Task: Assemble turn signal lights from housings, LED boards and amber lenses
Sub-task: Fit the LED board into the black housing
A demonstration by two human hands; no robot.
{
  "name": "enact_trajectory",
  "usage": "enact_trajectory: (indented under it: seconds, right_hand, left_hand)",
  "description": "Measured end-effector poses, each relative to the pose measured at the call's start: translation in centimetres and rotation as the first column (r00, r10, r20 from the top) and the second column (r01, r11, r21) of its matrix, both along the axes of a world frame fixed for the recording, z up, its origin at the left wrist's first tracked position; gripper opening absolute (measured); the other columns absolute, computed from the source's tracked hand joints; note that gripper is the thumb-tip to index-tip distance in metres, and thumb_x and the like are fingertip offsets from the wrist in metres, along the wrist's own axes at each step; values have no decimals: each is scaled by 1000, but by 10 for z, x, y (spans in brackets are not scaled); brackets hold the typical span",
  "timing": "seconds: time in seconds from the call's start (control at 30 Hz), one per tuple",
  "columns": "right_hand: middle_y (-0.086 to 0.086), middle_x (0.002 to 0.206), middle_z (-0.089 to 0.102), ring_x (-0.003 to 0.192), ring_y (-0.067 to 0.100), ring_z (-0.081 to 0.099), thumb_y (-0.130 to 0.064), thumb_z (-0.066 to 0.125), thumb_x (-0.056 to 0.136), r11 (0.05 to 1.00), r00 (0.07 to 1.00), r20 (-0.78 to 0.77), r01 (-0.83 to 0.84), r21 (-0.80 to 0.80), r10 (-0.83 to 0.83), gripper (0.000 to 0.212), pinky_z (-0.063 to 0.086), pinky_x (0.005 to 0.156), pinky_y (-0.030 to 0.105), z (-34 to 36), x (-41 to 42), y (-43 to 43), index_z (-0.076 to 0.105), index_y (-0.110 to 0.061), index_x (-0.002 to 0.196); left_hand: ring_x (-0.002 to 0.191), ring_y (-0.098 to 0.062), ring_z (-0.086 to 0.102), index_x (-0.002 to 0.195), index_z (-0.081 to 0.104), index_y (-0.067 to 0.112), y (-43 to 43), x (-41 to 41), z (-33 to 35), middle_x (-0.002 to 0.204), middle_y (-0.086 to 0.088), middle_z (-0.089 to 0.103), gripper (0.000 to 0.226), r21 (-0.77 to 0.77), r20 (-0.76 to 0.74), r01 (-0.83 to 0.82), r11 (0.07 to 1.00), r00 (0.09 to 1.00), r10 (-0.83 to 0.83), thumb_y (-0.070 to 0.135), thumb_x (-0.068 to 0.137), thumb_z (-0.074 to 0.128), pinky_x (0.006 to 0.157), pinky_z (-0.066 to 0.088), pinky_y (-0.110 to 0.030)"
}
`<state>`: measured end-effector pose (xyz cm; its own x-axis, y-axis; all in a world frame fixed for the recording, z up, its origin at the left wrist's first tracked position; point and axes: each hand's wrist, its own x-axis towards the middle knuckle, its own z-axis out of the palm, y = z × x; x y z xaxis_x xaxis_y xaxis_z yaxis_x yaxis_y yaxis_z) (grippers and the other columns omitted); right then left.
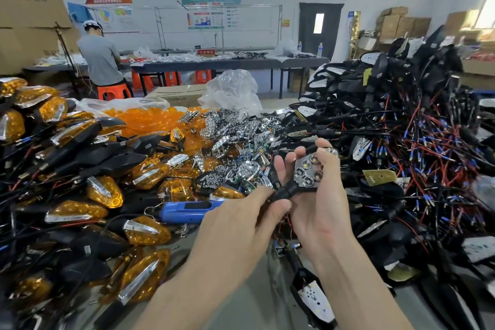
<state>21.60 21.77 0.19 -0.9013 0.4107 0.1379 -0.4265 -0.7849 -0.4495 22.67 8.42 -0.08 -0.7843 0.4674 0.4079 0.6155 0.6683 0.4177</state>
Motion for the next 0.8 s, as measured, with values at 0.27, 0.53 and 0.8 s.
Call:
enact_trajectory:
  seconds: [0.27,0.53,0.8]
  right_hand:
    - [0,75,64,64,15,64,-23,51,104,996,998,49,-30,-79,34,13,58,61,30,-17,-3,9,61,-18,110]
    - [3,84,65,75,23,68,-39,50,103,996,994,52,-91,-19,92,25,60,69,38,-26,-10,18,62,-18,105]
    - [3,85,62,70,20,64,-41,43,102,991,991,24,-131,-1,131,29,60,67,38,-34,-18,32,60,-17,107]
  left_hand:
    - [74,-11,60,114,45,42,6,-2,-19,72,8,60,76,-144,-124,-143,979,984,125,78,75,-9,68,51,-31]
    - [69,-9,54,91,40,39,12,-11,-26,66,9,54,46,-33,43,-55,998,997,56,73,84,9,62,42,-24]
    - [80,-10,60,103,41,40,30,-15,-40,76,9,60,48,-8,150,-46,999,988,46,69,84,9,73,50,-31]
